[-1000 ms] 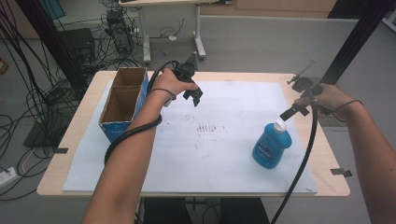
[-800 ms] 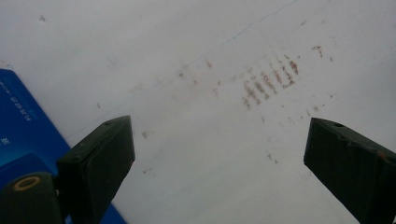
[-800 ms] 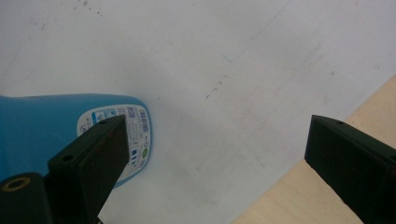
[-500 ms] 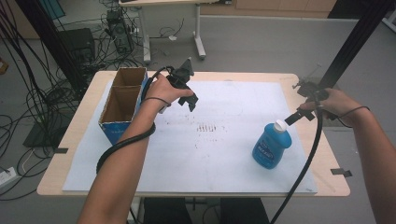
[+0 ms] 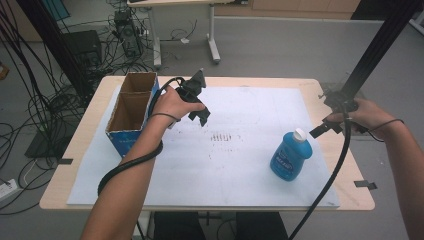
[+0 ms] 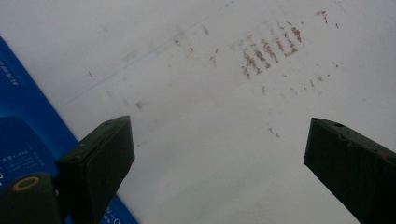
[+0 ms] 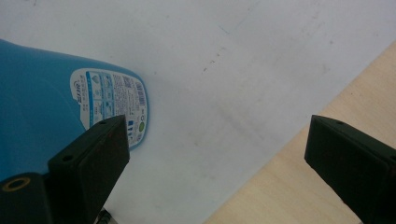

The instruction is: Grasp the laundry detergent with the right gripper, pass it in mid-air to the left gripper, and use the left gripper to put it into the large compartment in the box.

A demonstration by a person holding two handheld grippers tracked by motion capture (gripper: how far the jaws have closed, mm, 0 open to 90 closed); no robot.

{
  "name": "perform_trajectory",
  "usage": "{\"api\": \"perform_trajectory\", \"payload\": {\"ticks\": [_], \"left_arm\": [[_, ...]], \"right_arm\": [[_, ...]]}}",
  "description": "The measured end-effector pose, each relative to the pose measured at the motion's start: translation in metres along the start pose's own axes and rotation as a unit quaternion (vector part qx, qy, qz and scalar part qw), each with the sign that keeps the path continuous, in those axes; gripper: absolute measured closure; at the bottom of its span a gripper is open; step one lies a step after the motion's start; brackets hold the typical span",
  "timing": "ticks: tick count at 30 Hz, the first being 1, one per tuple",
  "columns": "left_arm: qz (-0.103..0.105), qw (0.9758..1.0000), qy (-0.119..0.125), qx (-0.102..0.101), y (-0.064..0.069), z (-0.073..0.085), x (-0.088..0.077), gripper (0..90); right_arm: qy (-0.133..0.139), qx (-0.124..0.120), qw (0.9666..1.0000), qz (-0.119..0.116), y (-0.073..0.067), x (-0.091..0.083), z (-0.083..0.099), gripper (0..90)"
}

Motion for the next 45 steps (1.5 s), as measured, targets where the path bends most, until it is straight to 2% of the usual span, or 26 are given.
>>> {"api": "perform_trajectory", "payload": {"ticks": [4, 9, 15, 32, 35, 39, 45], "left_arm": [[0.002, 1.0, 0.008, -0.004, 0.0, 0.003, -0.001, 8.9], [-0.009, 0.9999, 0.004, -0.004, -0.003, 0.011, 0.001, 8.9], [-0.012, 0.9999, 0.006, -0.003, -0.001, 0.017, 0.002, 8.9], [-0.002, 1.0, 0.007, -0.003, 0.008, 0.039, 0.012, 8.9], [0.006, 0.9999, 0.008, -0.008, 0.009, 0.043, 0.016, 8.9], [0.01, 0.9999, 0.006, -0.004, 0.012, 0.048, 0.02, 8.9], [0.001, 1.0, 0.005, -0.001, 0.014, 0.054, 0.024, 8.8]], "right_arm": [[0.004, 0.0, 1.0, -0.002, 0.0, -0.001, 0.004, 6.4], [0.005, -0.001, 1.0, 0.0, -0.001, -0.002, 0.011, 6.4], [0.009, 0.003, 0.9999, -0.002, -0.001, -0.002, 0.017, 6.5], [0.008, -0.009, 0.9998, 0.013, -0.012, -0.009, 0.029, 6.5], [0.008, -0.009, 0.9998, 0.014, -0.013, -0.009, 0.032, 6.5], [0.011, -0.004, 0.9999, 0.012, -0.013, -0.009, 0.035, 6.5], [0.011, -0.005, 0.9998, 0.013, -0.015, -0.008, 0.042, 6.4]]}}
Point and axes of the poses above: each handheld gripper's, and its own axes: x roughly forward along the jaws, z roughly out of its underside, y roughly to its right, the point moved 5 cm from there along x, roughly forward along the jaws, and after that the axes turned 1 degree about z, right-handed, at the moved point
